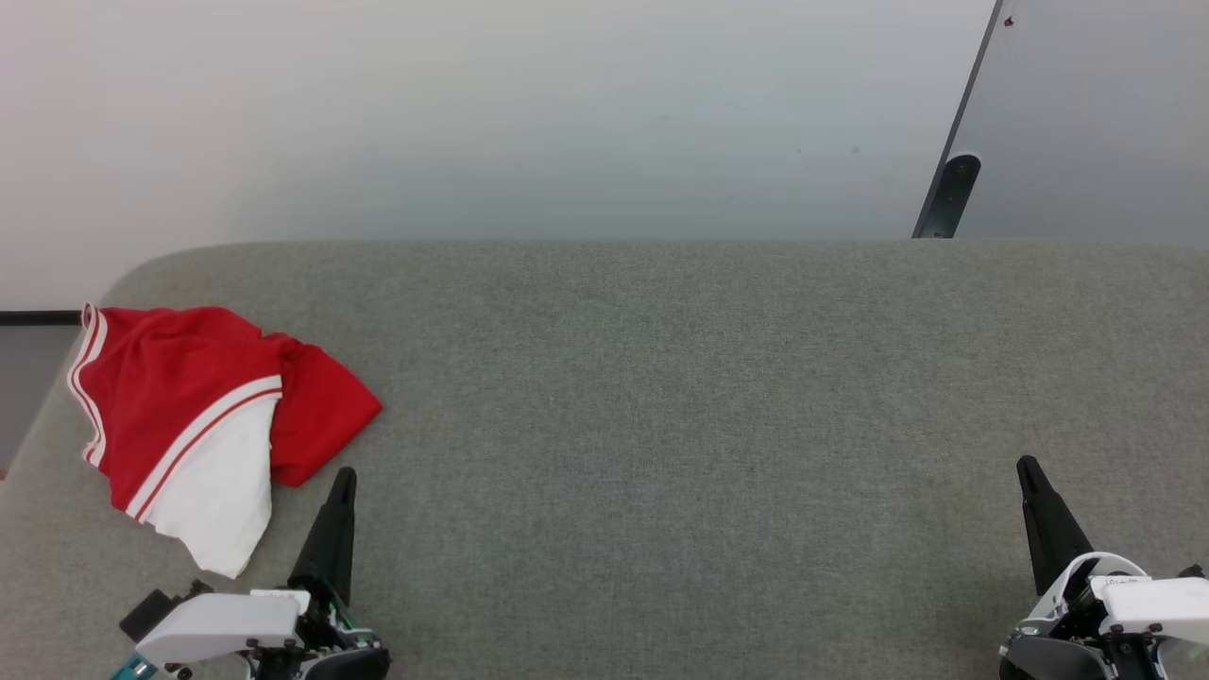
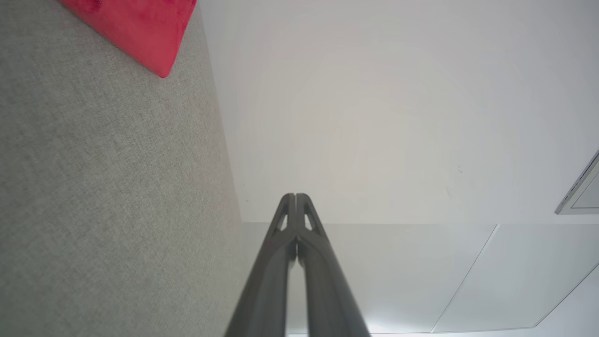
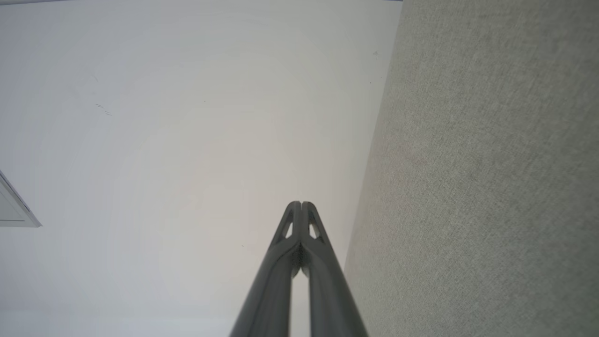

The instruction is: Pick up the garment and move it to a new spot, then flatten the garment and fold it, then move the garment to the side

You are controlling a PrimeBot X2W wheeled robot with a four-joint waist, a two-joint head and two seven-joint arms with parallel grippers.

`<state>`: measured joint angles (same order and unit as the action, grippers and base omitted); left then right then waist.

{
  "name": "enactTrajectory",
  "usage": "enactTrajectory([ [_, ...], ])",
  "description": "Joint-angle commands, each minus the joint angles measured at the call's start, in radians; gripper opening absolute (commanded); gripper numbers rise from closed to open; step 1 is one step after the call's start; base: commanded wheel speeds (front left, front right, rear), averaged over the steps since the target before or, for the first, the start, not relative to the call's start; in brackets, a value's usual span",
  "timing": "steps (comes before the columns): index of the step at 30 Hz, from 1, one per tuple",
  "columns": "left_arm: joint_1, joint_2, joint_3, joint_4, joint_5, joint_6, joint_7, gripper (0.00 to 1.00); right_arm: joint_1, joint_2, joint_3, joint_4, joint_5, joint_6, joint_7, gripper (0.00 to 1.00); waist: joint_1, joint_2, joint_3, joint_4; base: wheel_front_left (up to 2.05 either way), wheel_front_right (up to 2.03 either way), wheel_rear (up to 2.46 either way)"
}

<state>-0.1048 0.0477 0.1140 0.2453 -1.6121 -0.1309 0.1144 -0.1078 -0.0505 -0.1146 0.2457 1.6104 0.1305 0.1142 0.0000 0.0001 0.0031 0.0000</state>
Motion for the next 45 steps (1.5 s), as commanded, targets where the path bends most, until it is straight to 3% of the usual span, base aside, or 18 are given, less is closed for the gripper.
enactTrajectory([
  [1,-0.011,0.002,0.002,0.000,-0.001,-0.003,0.001,0.00,-0.003,0.003,0.002,0.000,0.005,0.000,-0.001,0.00,0.0000,-0.0001,0.000,0.000,0.00,0.00,0.00],
  [8,-0.011,0.002,0.001,0.000,-0.001,-0.003,0.001,0.00,-0.003,0.003,0.002,0.000,0.005,0.000,-0.001,0.00,0.0000,-0.0001,0.000,0.000,0.00,0.00,0.00],
  [9,0.000,0.000,0.000,0.000,0.000,0.000,0.000,1.00,0.000,0.000,0.000,0.000,0.000,0.000,0.000,1.00,0.0000,-0.0001,0.000,0.000,0.00,0.00,0.00],
  [27,0.030,0.014,-0.012,0.010,0.071,0.000,-0.066,1.00,0.009,-0.013,0.021,0.034,-0.068,0.000,-0.053,1.00,0.0000,-0.0001,-0.001,0.002,0.00,0.00,0.00],
  [45,0.024,0.047,-0.026,0.015,0.384,0.019,-0.142,1.00,-0.034,-0.081,0.110,0.060,-0.303,0.000,-0.116,1.00,0.0000,-0.0001,-0.001,0.003,0.00,0.00,0.00],
])
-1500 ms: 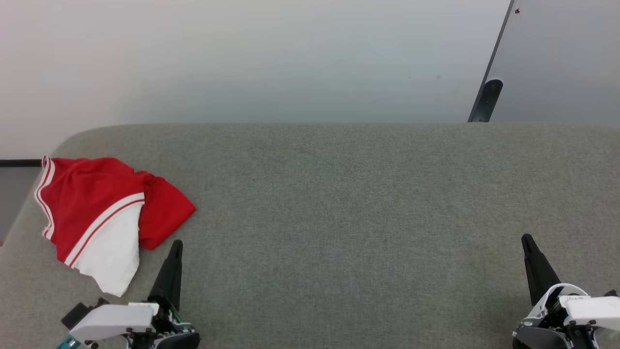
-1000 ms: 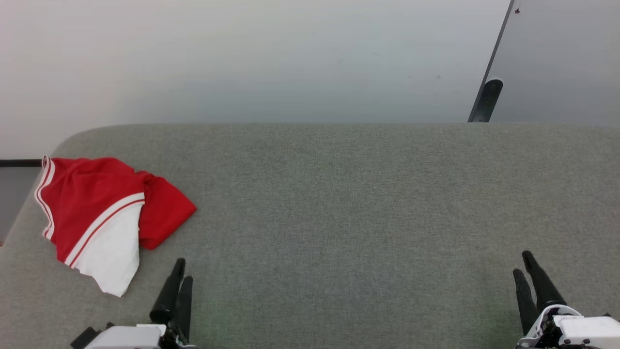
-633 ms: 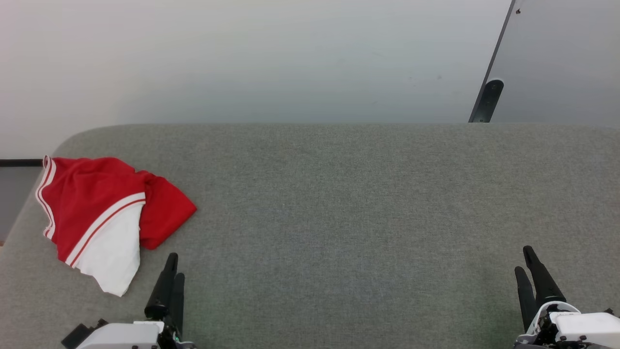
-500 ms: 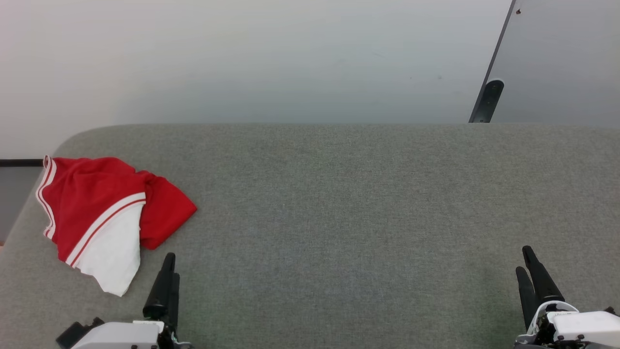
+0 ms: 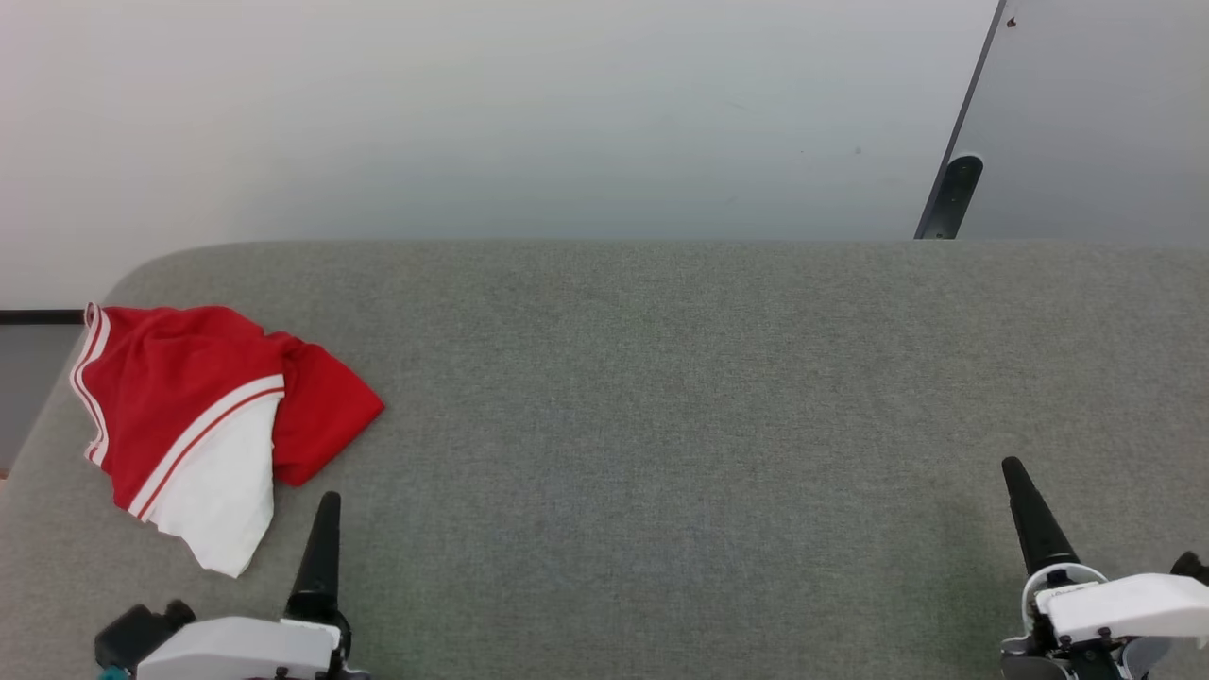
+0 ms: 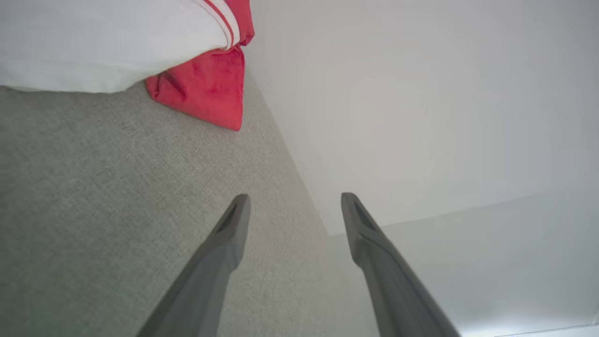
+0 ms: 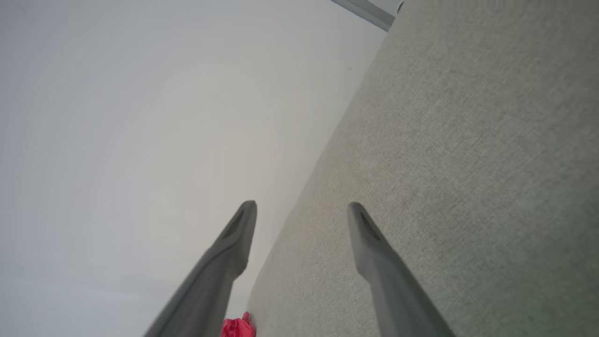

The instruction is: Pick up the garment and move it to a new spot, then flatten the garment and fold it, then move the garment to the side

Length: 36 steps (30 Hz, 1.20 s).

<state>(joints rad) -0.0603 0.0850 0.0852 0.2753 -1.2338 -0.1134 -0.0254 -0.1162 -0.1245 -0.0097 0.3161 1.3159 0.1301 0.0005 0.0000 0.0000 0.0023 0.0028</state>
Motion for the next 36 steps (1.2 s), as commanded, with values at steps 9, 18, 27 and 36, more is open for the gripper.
enactTrajectory([
  [9,-0.010,0.012,0.005,-0.033,0.228,0.013,-0.035,1.00,-0.050,-0.043,0.026,0.017,-0.185,0.000,-0.042,1.00,0.0000,0.0000,0.000,-0.002,0.00,0.00,0.00],
  [18,0.001,0.020,0.000,-0.050,0.430,0.029,-0.066,1.00,-0.069,-0.066,0.033,0.035,-0.382,0.000,-0.077,1.00,0.0000,0.0000,0.001,-0.001,0.00,0.00,0.00],
  [27,0.010,0.028,-0.004,-0.070,0.578,0.034,-0.093,1.00,-0.080,-0.070,0.027,0.046,-0.541,0.001,-0.098,1.00,0.0000,0.0000,0.000,-0.001,0.00,0.00,0.00],
  [36,0.010,0.044,-0.023,-0.066,0.707,0.040,-0.118,1.00,-0.092,-0.079,0.033,0.048,-0.665,0.001,-0.119,1.00,0.0000,0.0000,0.003,-0.002,0.00,0.00,0.00],
])
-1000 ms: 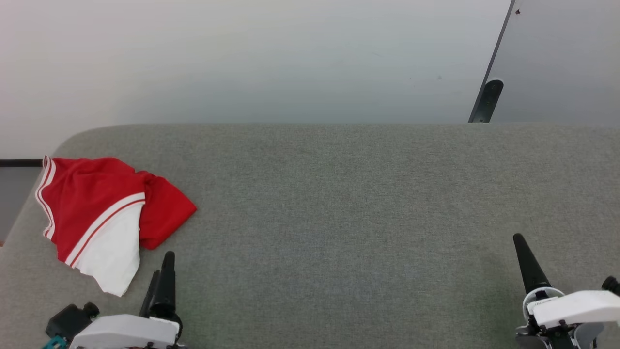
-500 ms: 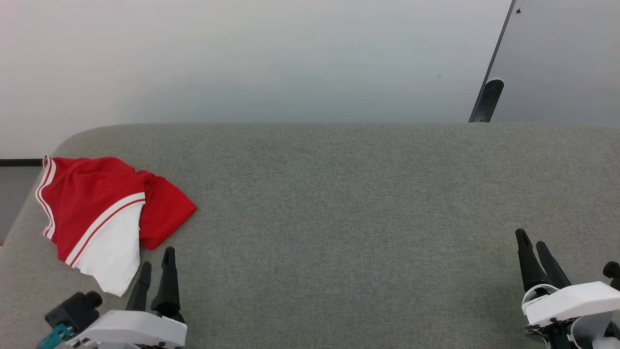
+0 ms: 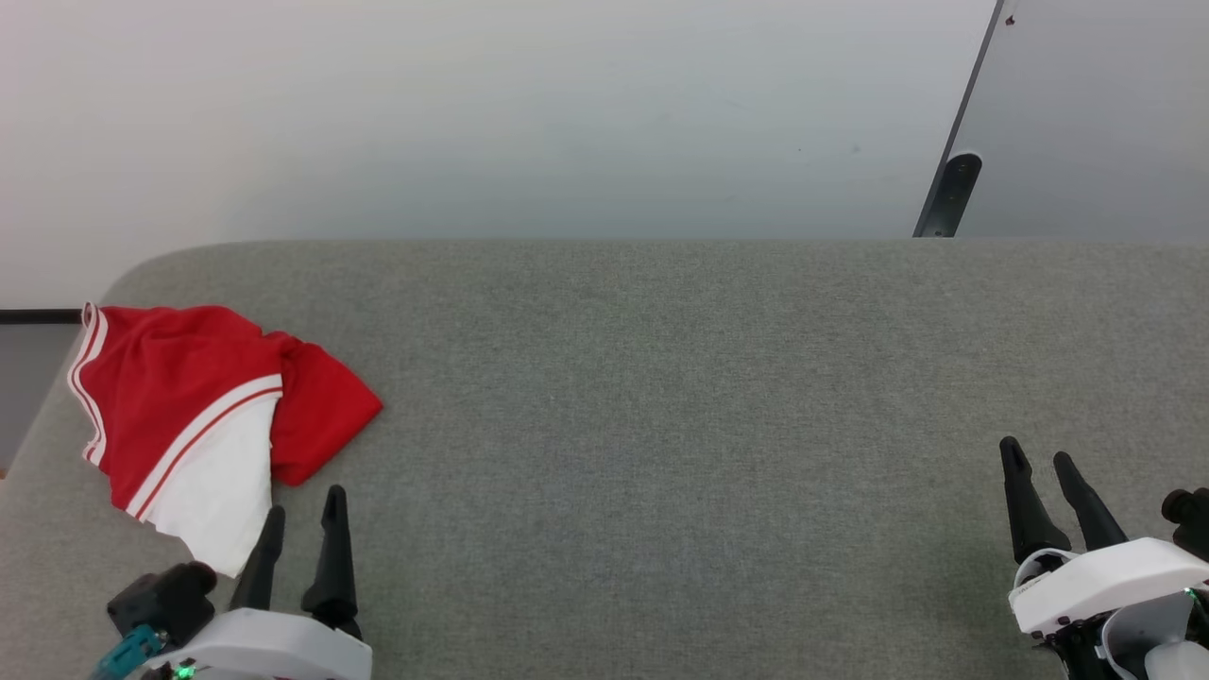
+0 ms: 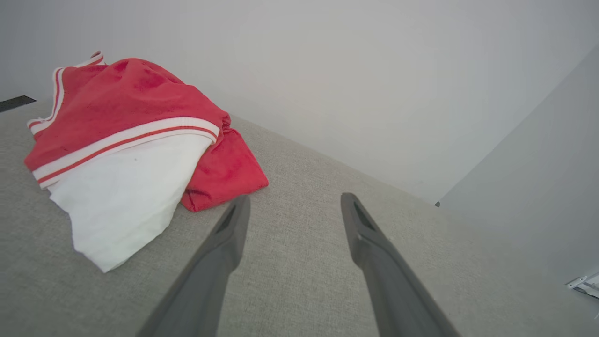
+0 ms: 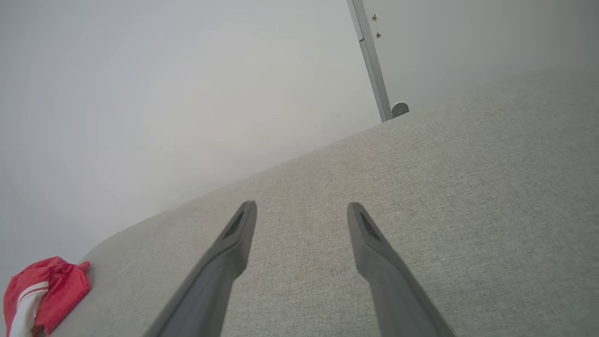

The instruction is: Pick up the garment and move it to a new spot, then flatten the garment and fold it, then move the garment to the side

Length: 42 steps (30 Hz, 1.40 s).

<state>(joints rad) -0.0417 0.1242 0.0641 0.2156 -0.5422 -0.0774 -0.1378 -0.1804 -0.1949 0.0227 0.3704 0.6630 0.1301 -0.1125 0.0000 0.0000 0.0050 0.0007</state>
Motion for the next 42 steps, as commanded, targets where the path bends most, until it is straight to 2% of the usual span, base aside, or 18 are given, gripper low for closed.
enactTrajectory([
  [1,-0.009,0.006,-0.003,-0.005,0.027,0.005,-0.008,1.00,-0.028,-0.008,0.000,-0.005,-0.024,0.001,-0.008,1.00,0.0000,0.0000,0.000,0.001,0.00,0.00,0.00],
  [16,0.008,0.018,-0.009,-0.011,0.179,0.019,-0.046,1.00,-0.027,-0.022,0.009,-0.014,-0.156,0.001,-0.030,1.00,0.0000,0.0000,0.000,-0.001,0.00,0.00,0.00],
  [26,0.014,0.022,-0.034,0.004,0.267,0.005,-0.068,1.00,0.003,-0.029,0.000,-0.010,-0.229,0.001,-0.046,1.00,0.0000,0.0000,-0.007,-0.003,0.00,0.00,0.00],
  [42,0.007,0.031,-0.048,0.026,0.385,0.010,-0.099,1.00,0.012,-0.041,-0.014,-0.015,-0.334,0.001,-0.065,1.00,0.0000,0.0000,-0.009,-0.005,0.00,0.00,0.00],
])
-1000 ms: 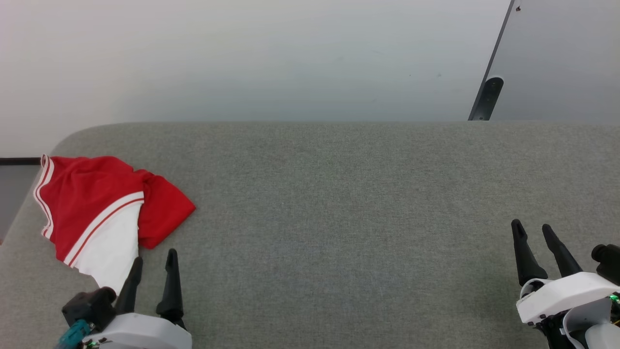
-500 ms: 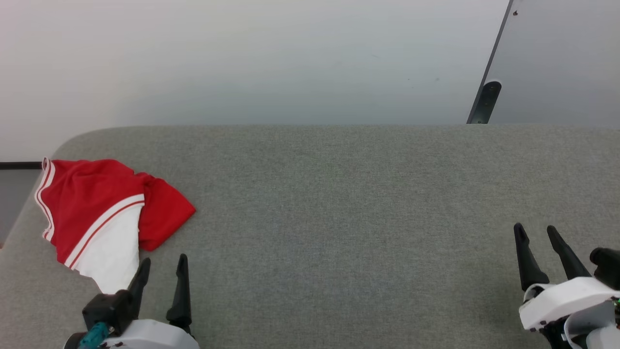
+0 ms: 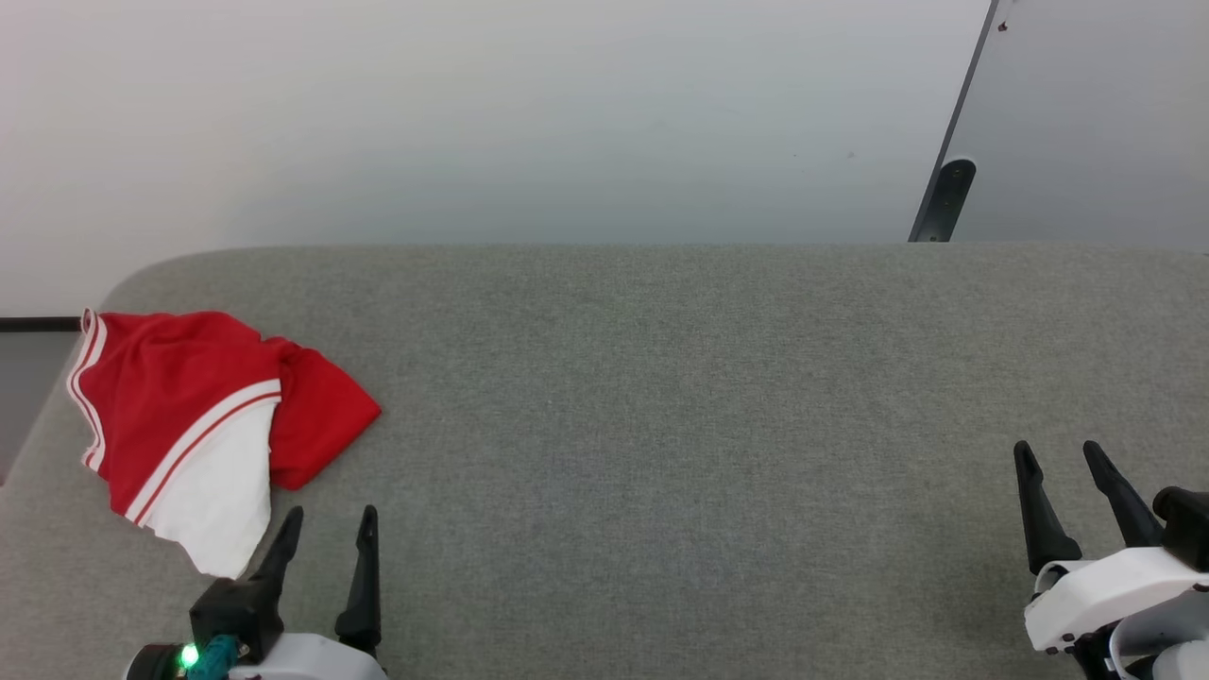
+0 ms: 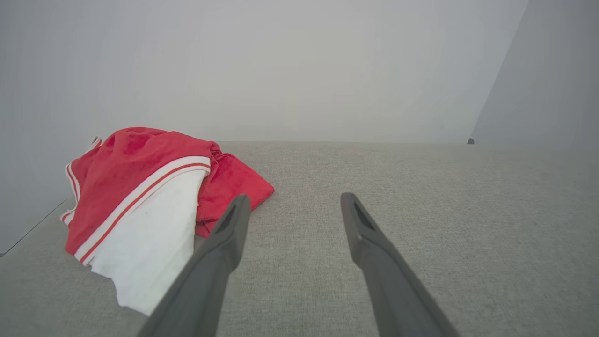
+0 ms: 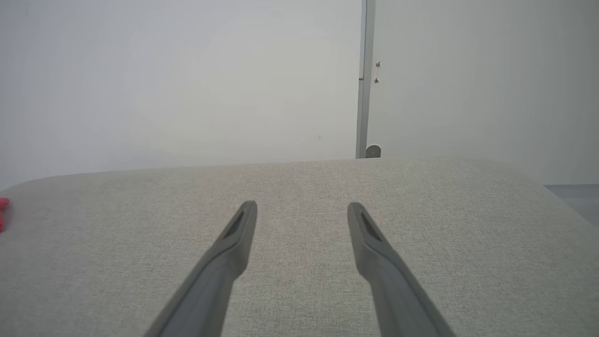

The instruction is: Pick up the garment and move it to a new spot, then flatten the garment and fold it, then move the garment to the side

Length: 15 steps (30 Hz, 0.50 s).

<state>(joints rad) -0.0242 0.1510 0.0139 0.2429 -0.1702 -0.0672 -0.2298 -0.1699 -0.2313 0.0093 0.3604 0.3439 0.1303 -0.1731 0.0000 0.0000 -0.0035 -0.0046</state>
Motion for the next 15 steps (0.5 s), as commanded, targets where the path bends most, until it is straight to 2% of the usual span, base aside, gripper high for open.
enactTrajectory([
  [1,-0.012,0.003,0.004,0.001,0.017,-0.001,-0.009,1.00,0.001,-0.006,-0.001,-0.003,-0.024,0.001,-0.005,1.00,0.0000,0.0000,-0.001,0.001,0.00,0.00,0.00],
  [15,0.002,0.011,0.010,0.003,0.107,0.002,-0.034,1.00,0.003,-0.017,-0.002,0.007,-0.132,0.001,-0.023,1.00,0.0000,0.0000,0.000,0.001,0.00,0.00,0.00],
])
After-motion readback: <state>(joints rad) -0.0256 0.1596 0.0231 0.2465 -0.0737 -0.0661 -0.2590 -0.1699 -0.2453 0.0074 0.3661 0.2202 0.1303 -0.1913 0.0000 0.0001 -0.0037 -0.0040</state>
